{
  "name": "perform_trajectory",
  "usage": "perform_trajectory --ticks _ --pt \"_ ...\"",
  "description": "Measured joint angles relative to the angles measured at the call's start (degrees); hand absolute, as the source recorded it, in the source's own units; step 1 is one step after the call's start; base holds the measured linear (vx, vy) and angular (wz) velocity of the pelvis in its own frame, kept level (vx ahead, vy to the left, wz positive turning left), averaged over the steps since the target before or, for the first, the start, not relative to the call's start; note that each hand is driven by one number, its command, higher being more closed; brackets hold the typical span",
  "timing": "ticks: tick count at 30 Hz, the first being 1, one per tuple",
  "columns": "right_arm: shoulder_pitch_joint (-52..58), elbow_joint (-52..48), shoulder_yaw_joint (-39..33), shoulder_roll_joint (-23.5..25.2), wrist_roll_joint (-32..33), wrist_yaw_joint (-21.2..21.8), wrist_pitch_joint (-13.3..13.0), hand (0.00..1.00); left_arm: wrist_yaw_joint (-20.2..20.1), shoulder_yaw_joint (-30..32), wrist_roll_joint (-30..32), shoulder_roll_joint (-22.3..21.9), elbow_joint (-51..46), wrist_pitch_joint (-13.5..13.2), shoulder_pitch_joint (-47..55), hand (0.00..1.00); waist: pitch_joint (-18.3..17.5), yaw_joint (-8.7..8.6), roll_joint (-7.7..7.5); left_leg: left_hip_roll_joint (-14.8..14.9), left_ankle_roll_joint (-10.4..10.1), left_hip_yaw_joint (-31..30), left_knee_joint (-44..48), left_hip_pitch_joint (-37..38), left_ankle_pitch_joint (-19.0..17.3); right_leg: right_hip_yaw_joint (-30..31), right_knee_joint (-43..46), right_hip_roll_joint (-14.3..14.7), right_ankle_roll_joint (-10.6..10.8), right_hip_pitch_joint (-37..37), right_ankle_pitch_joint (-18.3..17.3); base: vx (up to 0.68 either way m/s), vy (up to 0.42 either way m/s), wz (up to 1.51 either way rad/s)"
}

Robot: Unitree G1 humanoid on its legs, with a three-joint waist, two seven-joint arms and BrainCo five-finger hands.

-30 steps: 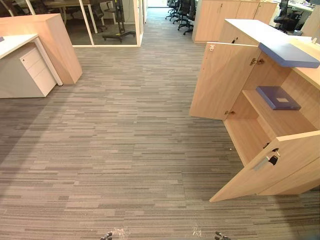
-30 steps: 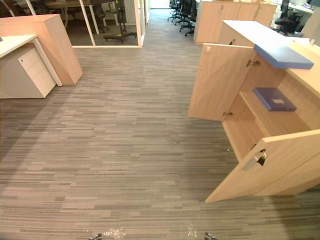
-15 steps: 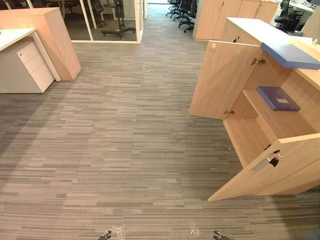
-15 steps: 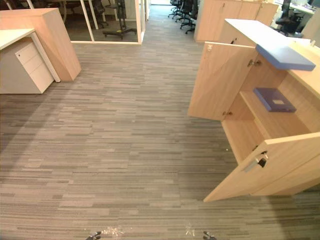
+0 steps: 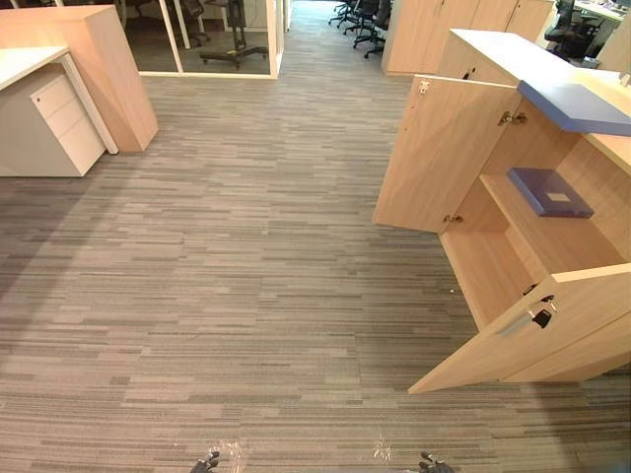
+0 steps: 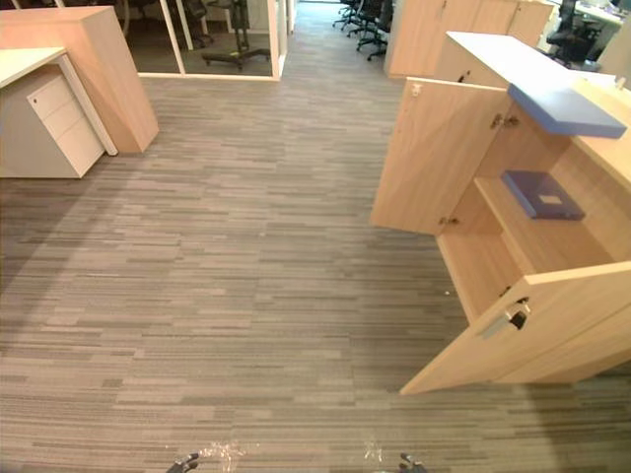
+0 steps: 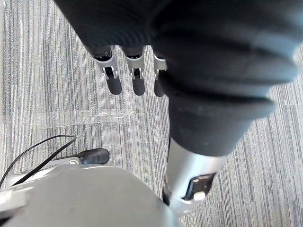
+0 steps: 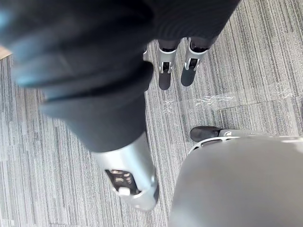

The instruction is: Walk over to the cabinet, pick up the folder, carry it to the office cabinet, place the folder inside the office cabinet, then close the office cabinet door

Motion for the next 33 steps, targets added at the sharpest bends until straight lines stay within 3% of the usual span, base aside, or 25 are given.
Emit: perform_trajectory --ticks 33 --pt "-0.2 0.0 0.0 0.0 -0.1 0.6 0.0 0.00 -0.5 0.0 -0.1 0.1 0.2 0.0 -0.3 0.00 0.1 -0.05 0.24 0.0 0.0 0.1 -0.1 0.1 0.0 0.0 0.0 0.0 0.0 0.0 0.0 0.00 0.000 0.00"
